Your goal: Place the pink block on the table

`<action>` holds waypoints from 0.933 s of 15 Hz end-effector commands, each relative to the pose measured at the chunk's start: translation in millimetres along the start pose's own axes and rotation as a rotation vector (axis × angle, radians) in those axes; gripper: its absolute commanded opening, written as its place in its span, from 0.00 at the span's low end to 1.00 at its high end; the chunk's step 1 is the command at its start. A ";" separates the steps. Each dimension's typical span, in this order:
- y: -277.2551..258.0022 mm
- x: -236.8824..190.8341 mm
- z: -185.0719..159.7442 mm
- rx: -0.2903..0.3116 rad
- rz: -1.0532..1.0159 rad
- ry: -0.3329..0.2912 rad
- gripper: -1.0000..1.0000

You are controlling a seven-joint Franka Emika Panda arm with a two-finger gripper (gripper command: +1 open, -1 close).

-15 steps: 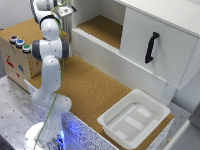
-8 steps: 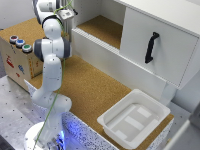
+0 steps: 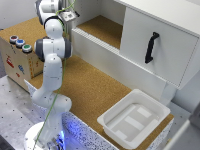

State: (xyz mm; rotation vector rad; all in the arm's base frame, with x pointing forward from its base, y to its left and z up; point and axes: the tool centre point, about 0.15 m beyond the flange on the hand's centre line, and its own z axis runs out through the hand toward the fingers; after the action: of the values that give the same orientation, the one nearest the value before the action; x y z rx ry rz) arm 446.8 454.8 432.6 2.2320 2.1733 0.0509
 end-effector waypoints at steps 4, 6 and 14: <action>16.7 1.6 -8.3 0.098 0.006 0.010 0.00; 15.2 -1.8 -9.6 0.100 0.020 0.020 0.00; 9.2 -66.4 -63.6 0.022 0.250 0.124 0.00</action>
State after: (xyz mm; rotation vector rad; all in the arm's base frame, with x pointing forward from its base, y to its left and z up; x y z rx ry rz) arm 462.4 432.7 458.1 2.3721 2.0246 0.0887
